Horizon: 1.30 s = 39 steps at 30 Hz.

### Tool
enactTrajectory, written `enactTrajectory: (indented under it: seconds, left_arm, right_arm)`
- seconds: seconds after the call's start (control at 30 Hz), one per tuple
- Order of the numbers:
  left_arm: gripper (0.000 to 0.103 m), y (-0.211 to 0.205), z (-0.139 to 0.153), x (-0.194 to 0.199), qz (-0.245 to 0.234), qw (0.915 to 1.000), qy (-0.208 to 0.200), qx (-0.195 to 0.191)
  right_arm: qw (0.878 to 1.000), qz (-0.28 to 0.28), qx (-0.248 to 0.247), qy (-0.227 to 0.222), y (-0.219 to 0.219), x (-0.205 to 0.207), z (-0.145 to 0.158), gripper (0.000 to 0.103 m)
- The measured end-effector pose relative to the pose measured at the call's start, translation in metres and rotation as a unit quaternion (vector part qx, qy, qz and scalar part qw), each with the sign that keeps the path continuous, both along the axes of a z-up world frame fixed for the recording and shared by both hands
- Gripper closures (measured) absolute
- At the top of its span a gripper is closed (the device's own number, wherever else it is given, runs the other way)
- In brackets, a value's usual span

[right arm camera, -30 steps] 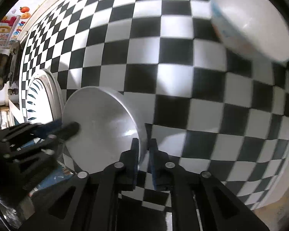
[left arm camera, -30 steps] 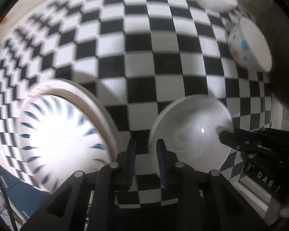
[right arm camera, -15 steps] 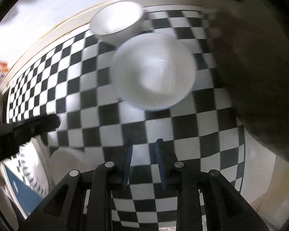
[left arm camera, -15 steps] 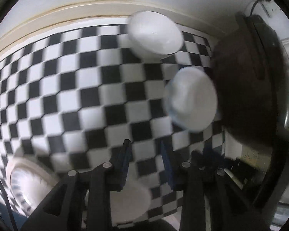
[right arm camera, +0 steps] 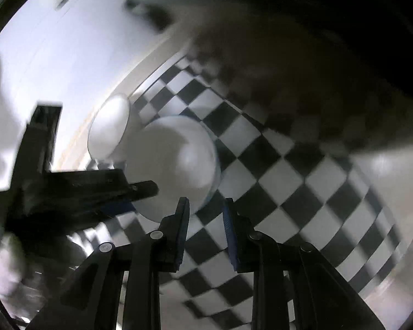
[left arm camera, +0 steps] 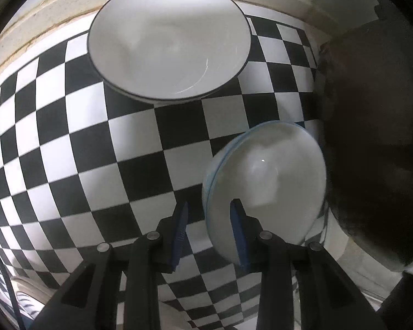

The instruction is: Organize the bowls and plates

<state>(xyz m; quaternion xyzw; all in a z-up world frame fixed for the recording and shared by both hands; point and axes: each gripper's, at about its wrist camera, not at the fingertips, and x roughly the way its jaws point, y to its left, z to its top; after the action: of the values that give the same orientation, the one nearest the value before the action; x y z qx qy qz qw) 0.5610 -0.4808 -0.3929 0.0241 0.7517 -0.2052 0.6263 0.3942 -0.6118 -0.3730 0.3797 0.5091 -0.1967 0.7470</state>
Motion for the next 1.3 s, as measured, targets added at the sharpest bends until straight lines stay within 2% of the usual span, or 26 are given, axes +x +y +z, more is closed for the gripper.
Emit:
enactTrajectory:
  seconds: [0.03, 0.17, 0.33, 0.57, 0.63, 0.67, 0.77, 0.83, 0.93, 1.2, 1.3]
  left_arm:
    - [0.074, -0.002, -0.001, 0.000, -0.005, 1.0000, -0.002, 0.002]
    - [0.074, -0.011, -0.002, 0.005, -0.042, 0.9987, -0.021, 0.018]
    - [0.074, -0.019, -0.008, 0.012, -0.089, 0.9950, -0.031, 0.033]
    - [0.074, -0.033, -0.020, 0.024, -0.132, 0.9909, -0.023, 0.013]
    - [0.084, -0.038, -0.024, 0.030, -0.136, 0.9905, -0.019, 0.006]
    - [0.084, -0.039, -0.026, 0.030, -0.135, 0.9907, -0.015, 0.002]
    - [0.084, -0.038, -0.024, 0.026, -0.134, 0.9908, -0.007, -0.013]
    - [0.084, -0.039, -0.020, 0.015, -0.148, 0.9887, -0.023, -0.005]
    - [0.084, -0.034, -0.019, 0.004, -0.149, 0.9885, -0.023, -0.001]
    - [0.084, 0.007, -0.014, -0.021, -0.123, 0.9923, -0.009, -0.001]
    - [0.084, 0.017, -0.014, -0.026, -0.120, 0.9927, -0.012, 0.000]
  right_arm:
    - [0.999, -0.026, 0.039, -0.021, -0.004, -0.008, -0.004, 0.076]
    - [0.986, -0.100, 0.120, -0.061, -0.014, -0.026, -0.023, 0.076]
    - [0.965, -0.156, 0.199, -0.074, -0.026, -0.027, -0.060, 0.076]
    - [0.958, -0.174, 0.211, -0.083, -0.014, -0.010, -0.085, 0.076]
    - [0.959, -0.179, 0.205, -0.076, -0.010, -0.006, -0.089, 0.079]
    - [0.960, -0.182, 0.200, -0.072, -0.008, -0.004, -0.090, 0.079]
    - [0.968, -0.165, 0.178, -0.062, 0.000, 0.003, -0.086, 0.081]
    - [0.974, -0.150, 0.165, -0.047, 0.006, 0.012, -0.083, 0.084]
    - [0.979, -0.122, 0.163, -0.028, 0.005, 0.019, -0.083, 0.086]
    - [0.989, 0.018, 0.146, 0.023, 0.027, 0.049, -0.080, 0.087]
    - [0.990, 0.050, 0.127, 0.032, 0.035, 0.062, -0.085, 0.087]
